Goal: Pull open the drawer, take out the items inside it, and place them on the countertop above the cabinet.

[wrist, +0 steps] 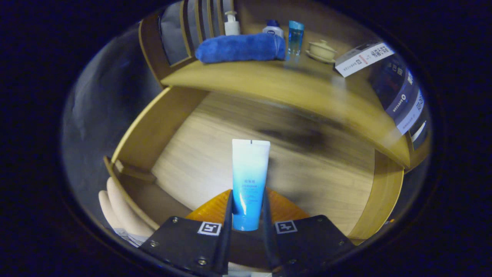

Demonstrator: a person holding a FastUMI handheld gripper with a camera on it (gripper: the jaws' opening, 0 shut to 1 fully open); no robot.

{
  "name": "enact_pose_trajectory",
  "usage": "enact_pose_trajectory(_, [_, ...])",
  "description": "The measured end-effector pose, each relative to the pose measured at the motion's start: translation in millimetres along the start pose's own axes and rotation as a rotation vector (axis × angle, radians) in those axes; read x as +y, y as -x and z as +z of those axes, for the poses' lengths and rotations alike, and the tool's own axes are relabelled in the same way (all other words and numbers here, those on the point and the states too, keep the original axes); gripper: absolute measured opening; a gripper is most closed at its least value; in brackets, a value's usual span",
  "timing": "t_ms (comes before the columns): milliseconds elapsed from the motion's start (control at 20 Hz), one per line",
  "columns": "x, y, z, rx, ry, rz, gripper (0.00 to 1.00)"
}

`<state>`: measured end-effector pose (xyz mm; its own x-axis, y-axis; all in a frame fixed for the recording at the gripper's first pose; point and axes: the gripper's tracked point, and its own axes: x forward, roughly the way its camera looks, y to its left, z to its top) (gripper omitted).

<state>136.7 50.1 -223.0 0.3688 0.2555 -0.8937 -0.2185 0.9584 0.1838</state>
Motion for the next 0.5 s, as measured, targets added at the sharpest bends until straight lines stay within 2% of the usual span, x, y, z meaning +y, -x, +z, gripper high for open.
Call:
enact_pose_trajectory(150, [6.8,23.0,22.7,-0.080,-0.042,0.040,0.36])
enact_pose_trajectory(250, [-0.7,34.2,44.9,-0.137,-0.082,0.033,0.36])
enact_pose_trajectory(500, [-52.4,29.4,104.8,-0.241,-0.208,-0.105,0.36])
